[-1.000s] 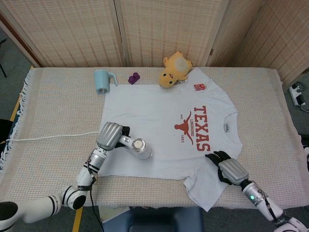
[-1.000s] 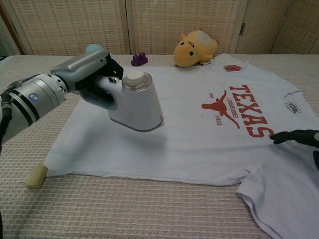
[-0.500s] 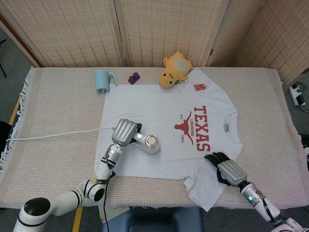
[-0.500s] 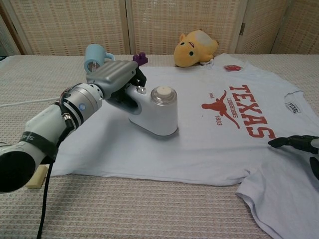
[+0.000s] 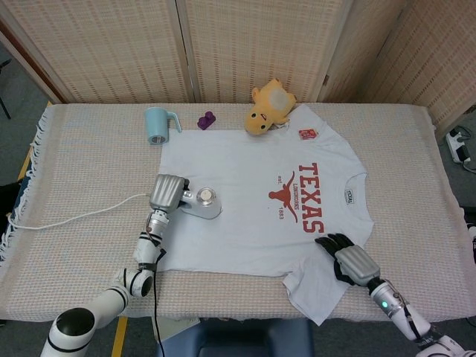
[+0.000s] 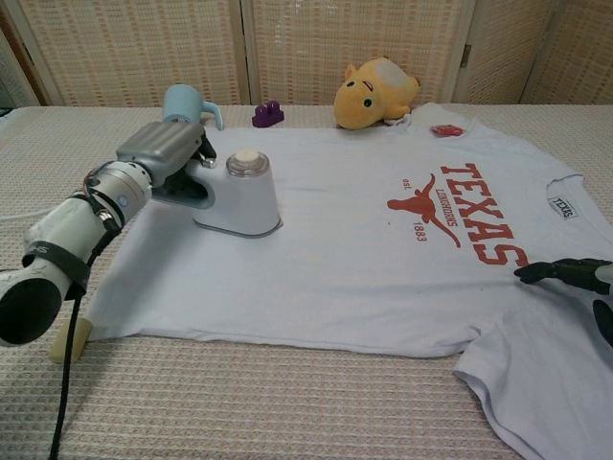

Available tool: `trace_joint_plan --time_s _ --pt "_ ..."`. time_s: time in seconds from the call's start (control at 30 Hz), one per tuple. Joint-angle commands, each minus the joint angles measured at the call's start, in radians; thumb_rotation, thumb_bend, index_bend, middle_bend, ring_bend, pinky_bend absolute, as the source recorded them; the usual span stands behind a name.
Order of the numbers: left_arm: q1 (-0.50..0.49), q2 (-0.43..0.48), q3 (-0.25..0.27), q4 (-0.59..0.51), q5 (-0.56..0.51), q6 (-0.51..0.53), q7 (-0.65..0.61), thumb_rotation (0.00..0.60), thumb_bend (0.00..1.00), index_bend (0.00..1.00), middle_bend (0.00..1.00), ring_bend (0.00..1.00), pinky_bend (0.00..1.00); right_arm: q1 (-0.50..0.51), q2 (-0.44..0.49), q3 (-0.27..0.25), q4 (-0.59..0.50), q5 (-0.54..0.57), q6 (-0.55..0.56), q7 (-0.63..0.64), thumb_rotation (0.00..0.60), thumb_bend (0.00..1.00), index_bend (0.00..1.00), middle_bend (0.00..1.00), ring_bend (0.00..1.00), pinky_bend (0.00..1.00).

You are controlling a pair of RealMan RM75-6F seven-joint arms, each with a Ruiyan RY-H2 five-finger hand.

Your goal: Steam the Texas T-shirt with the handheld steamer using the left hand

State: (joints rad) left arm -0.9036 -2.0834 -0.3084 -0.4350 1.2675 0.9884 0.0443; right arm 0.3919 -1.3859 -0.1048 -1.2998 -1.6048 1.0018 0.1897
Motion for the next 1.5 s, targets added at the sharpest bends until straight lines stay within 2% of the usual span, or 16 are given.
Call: trace_joint_plan --time_s 0.03,0.17,0.33,0.5,0.67,0.87,1.1,1.23,1.5 --pt "0.018 0.03 -0.022 0.044 -0.027 -0.013 -0.046 0.6 0.36 0.93 1.0 0.83 0.73 0.002 0.0 0.001 -0.004 0.002 0.001 -0.004 0.551 1.0 0.0 0.08 0.0 0.01" --pt "0.027 0.07 -0.071 0.037 -0.074 -0.018 -0.106 0.6 0.36 0.93 1.0 0.83 0.73 0.003 0.002 0.0 -0.013 0.003 0.004 -0.012 0.549 1.0 0.0 0.08 0.0 0.01" --pt "0.028 0.123 -0.132 -0.077 -0.129 -0.007 -0.134 0.6 0.36 0.93 1.0 0.83 0.74 0.006 0.005 -0.003 -0.019 0.002 0.008 -0.016 0.549 1.0 0.0 0.08 0.0 0.01" --pt "0.017 0.14 -0.13 -0.224 -0.129 0.035 -0.046 0.6 0.36 0.93 1.0 0.83 0.75 0.006 0.008 -0.009 -0.024 -0.003 0.015 -0.014 0.549 1.0 0.0 0.08 0.0 0.01" --pt "-0.028 0.097 -0.117 -0.275 -0.124 0.04 0.05 0.6 0.36 0.93 1.0 0.83 0.75 0.003 0.013 -0.013 -0.028 -0.005 0.024 -0.013 0.55 1.0 0.0 0.08 0.0 0.01" --pt "-0.114 -0.01 -0.1 -0.165 -0.12 0.023 0.171 0.6 0.36 0.94 1.0 0.83 0.75 -0.009 0.024 -0.016 -0.038 0.003 0.041 -0.017 0.552 1.0 0.0 0.08 0.0 0.01" --pt "-0.172 -0.118 -0.082 0.012 -0.109 0.005 0.229 0.6 0.36 0.94 1.0 0.83 0.76 -0.01 0.019 -0.021 -0.032 0.003 0.037 -0.013 0.548 1.0 0.0 0.08 0.0 0.01" --pt "-0.192 -0.149 -0.1 0.07 -0.129 -0.023 0.237 0.6 0.36 0.93 1.0 0.83 0.76 -0.006 0.015 -0.021 -0.031 0.006 0.029 -0.014 0.549 1.0 0.0 0.08 0.0 0.01" --pt "-0.177 -0.156 -0.095 0.174 -0.134 -0.05 0.242 0.6 0.36 0.93 1.0 0.83 0.76 -0.001 0.008 -0.02 -0.023 0.011 0.018 -0.013 0.549 1.0 0.0 0.08 0.0 0.01"
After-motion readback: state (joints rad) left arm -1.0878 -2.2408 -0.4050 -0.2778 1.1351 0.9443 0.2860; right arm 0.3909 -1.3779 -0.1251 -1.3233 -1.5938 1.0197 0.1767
